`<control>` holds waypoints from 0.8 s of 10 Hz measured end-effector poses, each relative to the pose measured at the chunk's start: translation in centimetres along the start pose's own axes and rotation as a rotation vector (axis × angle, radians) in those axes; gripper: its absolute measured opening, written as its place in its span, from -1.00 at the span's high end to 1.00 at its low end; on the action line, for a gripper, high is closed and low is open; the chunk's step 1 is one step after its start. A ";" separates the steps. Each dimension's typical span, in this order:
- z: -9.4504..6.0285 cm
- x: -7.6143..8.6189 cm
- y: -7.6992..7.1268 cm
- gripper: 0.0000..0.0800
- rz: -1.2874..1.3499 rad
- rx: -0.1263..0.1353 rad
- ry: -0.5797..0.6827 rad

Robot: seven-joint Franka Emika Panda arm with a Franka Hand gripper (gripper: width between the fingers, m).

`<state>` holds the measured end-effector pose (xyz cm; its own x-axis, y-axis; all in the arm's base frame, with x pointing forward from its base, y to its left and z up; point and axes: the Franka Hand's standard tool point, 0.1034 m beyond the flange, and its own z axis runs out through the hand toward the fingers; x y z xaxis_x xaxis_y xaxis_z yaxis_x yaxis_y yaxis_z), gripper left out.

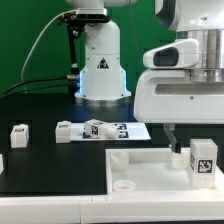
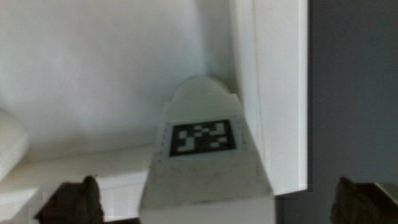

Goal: Assemble square table

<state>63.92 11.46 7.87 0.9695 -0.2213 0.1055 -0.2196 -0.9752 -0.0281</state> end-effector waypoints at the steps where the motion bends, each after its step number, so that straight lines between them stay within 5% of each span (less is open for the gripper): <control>1: 0.0 0.0 0.0 -0.39 -0.003 -0.001 0.000; 2: 0.0 0.0 0.0 -0.04 -0.002 -0.001 0.000; 3: 0.0 0.0 0.0 -0.04 0.086 0.000 0.000; 4: 0.0 0.0 0.0 0.29 0.167 0.000 0.000; 8: -0.1 -0.2 0.1 0.29 0.672 -0.022 -0.010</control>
Offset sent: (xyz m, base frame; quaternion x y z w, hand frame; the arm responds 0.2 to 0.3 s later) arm 0.0000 0.0000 0.0000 0.0000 0.0000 0.1938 0.9810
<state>63.75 11.41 7.92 0.6218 -0.7806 0.0629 -0.7780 -0.6249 -0.0647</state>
